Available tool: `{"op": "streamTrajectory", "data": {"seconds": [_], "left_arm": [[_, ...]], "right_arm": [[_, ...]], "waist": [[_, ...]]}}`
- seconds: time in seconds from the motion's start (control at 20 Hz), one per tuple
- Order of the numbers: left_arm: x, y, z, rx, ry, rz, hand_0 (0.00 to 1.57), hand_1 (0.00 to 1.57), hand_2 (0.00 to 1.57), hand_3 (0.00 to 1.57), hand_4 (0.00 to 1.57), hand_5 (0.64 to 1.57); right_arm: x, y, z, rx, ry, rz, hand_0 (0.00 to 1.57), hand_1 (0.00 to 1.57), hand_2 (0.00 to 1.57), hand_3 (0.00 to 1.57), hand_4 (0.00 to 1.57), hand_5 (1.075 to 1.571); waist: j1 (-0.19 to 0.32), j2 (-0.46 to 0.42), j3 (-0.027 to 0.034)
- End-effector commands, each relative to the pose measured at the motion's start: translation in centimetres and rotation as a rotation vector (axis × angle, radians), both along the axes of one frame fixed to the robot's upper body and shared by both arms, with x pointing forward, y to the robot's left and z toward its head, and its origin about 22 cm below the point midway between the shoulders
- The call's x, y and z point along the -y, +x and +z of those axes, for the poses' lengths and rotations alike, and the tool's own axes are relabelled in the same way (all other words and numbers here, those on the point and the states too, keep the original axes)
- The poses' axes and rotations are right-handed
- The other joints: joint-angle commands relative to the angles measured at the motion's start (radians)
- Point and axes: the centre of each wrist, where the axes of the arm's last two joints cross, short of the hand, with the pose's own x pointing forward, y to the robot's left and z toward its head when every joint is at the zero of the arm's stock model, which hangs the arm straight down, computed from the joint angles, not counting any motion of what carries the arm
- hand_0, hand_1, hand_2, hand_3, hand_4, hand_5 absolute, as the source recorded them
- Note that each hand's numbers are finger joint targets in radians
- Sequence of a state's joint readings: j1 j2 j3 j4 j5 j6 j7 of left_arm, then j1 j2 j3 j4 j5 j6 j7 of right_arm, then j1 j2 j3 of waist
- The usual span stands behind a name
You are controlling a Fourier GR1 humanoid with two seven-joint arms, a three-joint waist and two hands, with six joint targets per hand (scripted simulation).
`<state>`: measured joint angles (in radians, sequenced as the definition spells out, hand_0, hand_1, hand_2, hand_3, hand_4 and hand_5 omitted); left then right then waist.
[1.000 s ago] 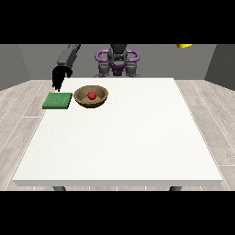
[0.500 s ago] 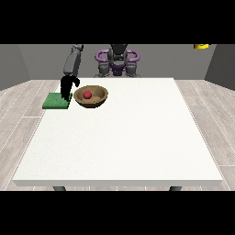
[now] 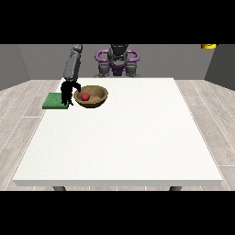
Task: Pick the cup and pour the ball into the bowl, then pick the bowl and place it on the pad
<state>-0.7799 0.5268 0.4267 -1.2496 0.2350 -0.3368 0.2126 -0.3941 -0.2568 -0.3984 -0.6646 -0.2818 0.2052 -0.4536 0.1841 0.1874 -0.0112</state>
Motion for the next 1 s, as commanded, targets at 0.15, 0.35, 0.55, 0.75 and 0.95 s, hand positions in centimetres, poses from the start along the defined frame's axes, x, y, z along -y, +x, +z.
{"op": "streamTrajectory", "data": {"seconds": [0.15,0.35,0.55,0.75,0.95], "left_arm": [[-0.4,-1.3,2.7,0.028,0.021,-0.017,0.0,0.0,0.0,0.0,1.02,1.54],[-1.6,-1.3,1.6,0.056,0.0,-0.002,0.0,0.0,0.0,0.0,1.02,1.536],[-1.7,-1.4,-0.5,0.032,0.006,0.008,0.0,0.0,0.0,0.0,1.02,1.545],[-2.6,-2.3,2.5,0.092,-0.009,-0.02,0.0,0.0,0.0,0.0,1.02,1.535],[-2.7,-2.4,2.7,0.082,0.0,-0.014,0.0,0.0,0.0,0.0,1.03,1.529]], "right_arm": [[-0.9,0.2,-1.3,0.006,-0.005,-0.033,0.0,0.0,0.0,0.0,0.45,1.546],[-4.1,1.2,-1.3,0.0,0.025,0.021,0.0,0.0,0.0,0.0,0.44,1.547],[-4.1,2.8,0.3,0.002,0.017,0.013,0.0,0.0,0.0,0.0,0.47,1.547],[-1.7,-1.1,-3.0,-0.195,0.01,-0.181,0.88,0.88,0.58,0.0,0.61,1.514],[1.4,-3.9,-3.2,-0.32,-0.162,-0.193,1.57,1.57,1.57,1.57,0.94,1.471]], "waist": [[0.027,0.059,0.0131],[0.006,0.052,0.0117],[0.004,0.036,0.0115],[0.054,0.094,0.0127],[0.04,0.082,0.0102]]}}
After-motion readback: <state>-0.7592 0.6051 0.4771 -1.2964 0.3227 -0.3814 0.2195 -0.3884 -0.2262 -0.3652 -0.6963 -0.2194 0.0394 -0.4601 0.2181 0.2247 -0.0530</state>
